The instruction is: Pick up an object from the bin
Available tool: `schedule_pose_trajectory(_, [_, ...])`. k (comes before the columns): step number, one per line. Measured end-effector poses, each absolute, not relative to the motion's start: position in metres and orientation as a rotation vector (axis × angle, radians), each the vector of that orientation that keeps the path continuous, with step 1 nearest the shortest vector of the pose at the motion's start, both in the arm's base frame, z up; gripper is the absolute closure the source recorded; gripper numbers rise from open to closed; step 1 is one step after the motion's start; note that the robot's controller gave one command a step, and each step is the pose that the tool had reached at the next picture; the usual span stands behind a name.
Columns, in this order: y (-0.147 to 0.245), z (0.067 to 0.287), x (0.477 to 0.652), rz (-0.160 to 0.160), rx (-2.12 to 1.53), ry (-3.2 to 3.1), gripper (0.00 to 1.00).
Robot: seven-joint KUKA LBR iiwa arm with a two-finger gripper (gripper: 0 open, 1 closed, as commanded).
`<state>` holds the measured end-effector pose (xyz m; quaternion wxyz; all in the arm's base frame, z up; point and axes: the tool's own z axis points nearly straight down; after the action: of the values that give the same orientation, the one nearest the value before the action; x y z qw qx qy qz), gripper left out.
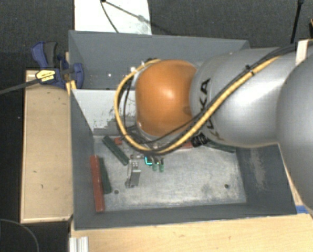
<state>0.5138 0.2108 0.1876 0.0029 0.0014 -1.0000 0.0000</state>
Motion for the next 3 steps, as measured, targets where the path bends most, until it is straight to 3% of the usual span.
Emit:
schedule_pose_trajectory(1, [0.159, 0.078, 0.569, 0.005, -0.148, -3.133, 0.00])
schedule_pose_trajectory(2, [0.230, 0.071, 0.588, -0.007, -0.014, -3.146, 0.00])
schedule_pose_trajectory(3, [0.187, 0.086, 0.588, 0.001, -0.424, -3.113, 0.00])
